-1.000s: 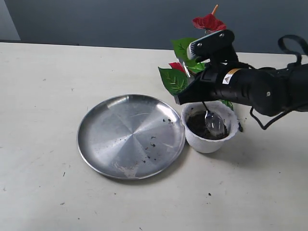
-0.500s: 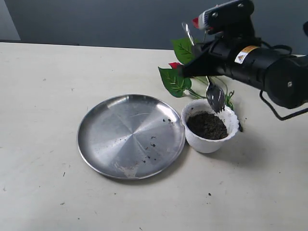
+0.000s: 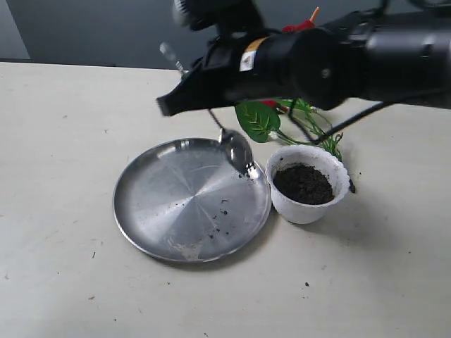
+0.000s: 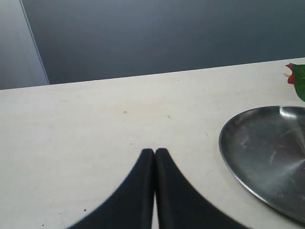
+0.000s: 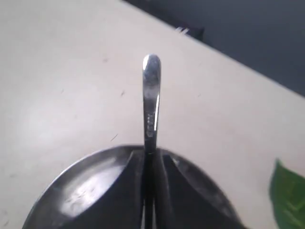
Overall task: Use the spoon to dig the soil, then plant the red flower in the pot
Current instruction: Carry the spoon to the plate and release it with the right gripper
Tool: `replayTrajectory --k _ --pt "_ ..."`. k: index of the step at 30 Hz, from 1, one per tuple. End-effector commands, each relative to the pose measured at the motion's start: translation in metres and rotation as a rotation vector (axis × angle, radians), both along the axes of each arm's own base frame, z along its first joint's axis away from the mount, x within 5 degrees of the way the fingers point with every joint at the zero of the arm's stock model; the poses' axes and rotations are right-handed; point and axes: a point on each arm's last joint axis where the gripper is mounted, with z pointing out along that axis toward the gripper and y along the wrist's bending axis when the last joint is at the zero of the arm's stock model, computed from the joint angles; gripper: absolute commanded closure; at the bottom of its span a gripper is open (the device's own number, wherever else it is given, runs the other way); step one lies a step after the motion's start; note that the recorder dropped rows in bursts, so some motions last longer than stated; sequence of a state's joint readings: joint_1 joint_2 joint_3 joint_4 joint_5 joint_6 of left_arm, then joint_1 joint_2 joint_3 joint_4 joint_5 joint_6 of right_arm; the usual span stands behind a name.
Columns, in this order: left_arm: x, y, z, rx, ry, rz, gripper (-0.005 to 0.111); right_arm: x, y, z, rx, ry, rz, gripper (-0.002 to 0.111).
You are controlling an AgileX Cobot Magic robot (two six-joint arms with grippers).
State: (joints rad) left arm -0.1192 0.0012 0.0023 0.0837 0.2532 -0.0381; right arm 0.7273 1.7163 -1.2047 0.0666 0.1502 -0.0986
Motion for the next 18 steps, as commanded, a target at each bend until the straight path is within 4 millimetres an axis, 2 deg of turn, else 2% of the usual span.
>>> replayTrajectory --k 1,5,11,15,18 --pt "0.000 0.000 0.002 -0.006 -0.017 -0.006 0.106 0.005 0.036 -0.040 -0.137 0.136 0.068 0.109" --pt "0.000 0.000 0.002 -0.006 -0.017 -0.006 0.106 0.014 0.050 -0.076 -0.212 0.197 0.088 0.109" --pt "0.000 0.000 0.002 -0.006 -0.017 -0.006 0.106 0.017 0.053 -0.121 -0.311 0.310 0.089 0.109" --pt "0.000 0.000 0.002 -0.006 -0.017 -0.006 0.106 0.018 0.054 -0.135 -0.328 0.324 0.090 0.109" --pt "0.000 0.000 0.002 -0.006 -0.017 -0.006 0.106 0.018 0.053 -0.137 -0.338 0.336 0.090 0.109"
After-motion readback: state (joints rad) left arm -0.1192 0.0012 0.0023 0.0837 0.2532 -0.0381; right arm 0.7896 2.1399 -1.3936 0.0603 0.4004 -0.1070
